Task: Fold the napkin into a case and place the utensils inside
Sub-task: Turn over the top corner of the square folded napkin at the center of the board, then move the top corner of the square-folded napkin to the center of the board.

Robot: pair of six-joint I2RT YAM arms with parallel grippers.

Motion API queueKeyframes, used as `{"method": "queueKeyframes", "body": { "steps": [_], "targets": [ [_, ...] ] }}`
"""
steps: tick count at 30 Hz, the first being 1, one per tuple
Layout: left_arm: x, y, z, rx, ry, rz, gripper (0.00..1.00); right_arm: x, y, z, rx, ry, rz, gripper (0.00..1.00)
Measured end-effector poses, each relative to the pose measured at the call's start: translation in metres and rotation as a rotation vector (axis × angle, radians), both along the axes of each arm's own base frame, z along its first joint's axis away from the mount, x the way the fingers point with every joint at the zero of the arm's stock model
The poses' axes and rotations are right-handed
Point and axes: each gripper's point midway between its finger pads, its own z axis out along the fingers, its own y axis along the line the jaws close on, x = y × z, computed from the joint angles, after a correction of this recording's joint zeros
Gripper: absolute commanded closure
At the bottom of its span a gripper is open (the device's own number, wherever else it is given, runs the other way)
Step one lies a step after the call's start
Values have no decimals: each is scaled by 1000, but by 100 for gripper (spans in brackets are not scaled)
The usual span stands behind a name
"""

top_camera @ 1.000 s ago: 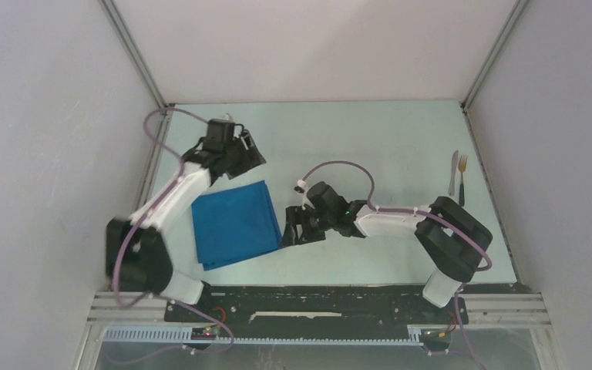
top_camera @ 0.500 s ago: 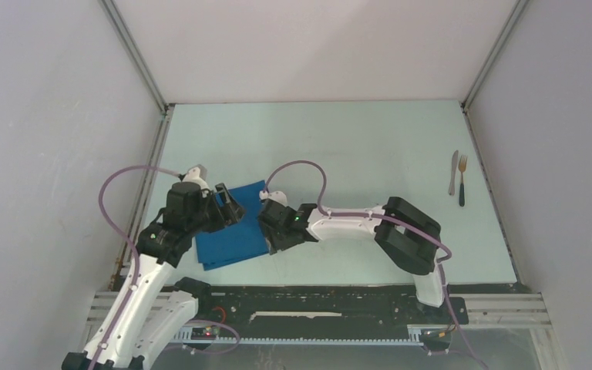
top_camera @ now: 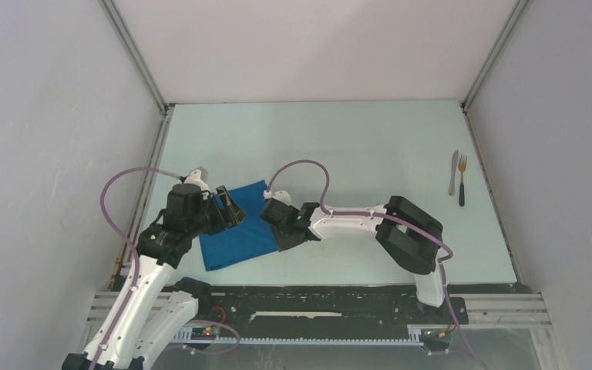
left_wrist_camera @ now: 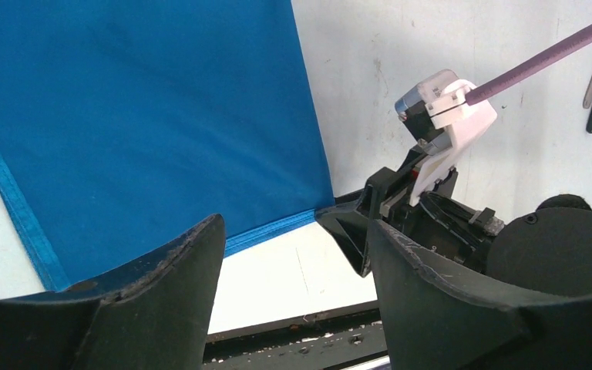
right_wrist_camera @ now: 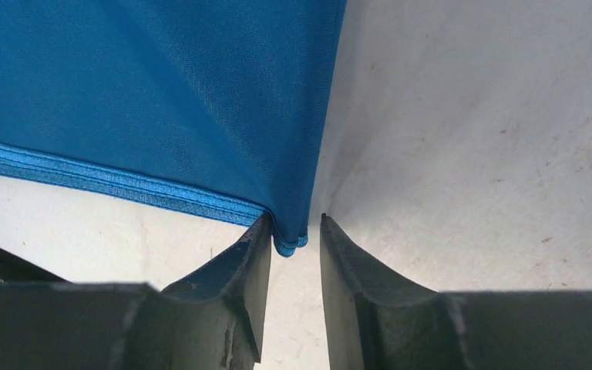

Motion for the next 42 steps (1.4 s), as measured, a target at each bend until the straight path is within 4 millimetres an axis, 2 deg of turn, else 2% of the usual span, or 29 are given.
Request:
{"method": "queueKeyframes", "body": {
  "steps": [2,7,11,14,19,23,32,34,36,40,42],
  "targets": [
    [0,0,-1,0,3,-1,25,-2,-4,0,6,10,6,61],
    [2,-4,-2,-11,14,-16,26,-8,-11,2,36,41,35,39],
    [4,-6,-2,-16,12,-21,26,-20,-14,6,105,105,63,37],
    [5,-7,-2,-17,12,-23,26,-21,-14,7,177,155,42,37],
    [4,-8,-2,-23,14,-30,25,-3,-14,9,290,219,-70,46],
    [4,-9,-1,-26,13,-34,25,8,-15,8,330,242,-143,56],
    [4,-9,-1,-25,13,-34,25,-2,2,6,380,289,-124,59],
    [4,-9,-1,-25,13,-34,25,-3,3,5,384,293,-119,67],
    [4,-9,-2,-25,15,-34,25,-3,3,4,381,296,-118,81],
    [4,-9,-3,-23,20,-34,25,-1,-3,0,362,298,-122,99],
    [5,-9,-3,-23,23,-34,25,1,-7,0,357,307,-118,100]
  ]
}}
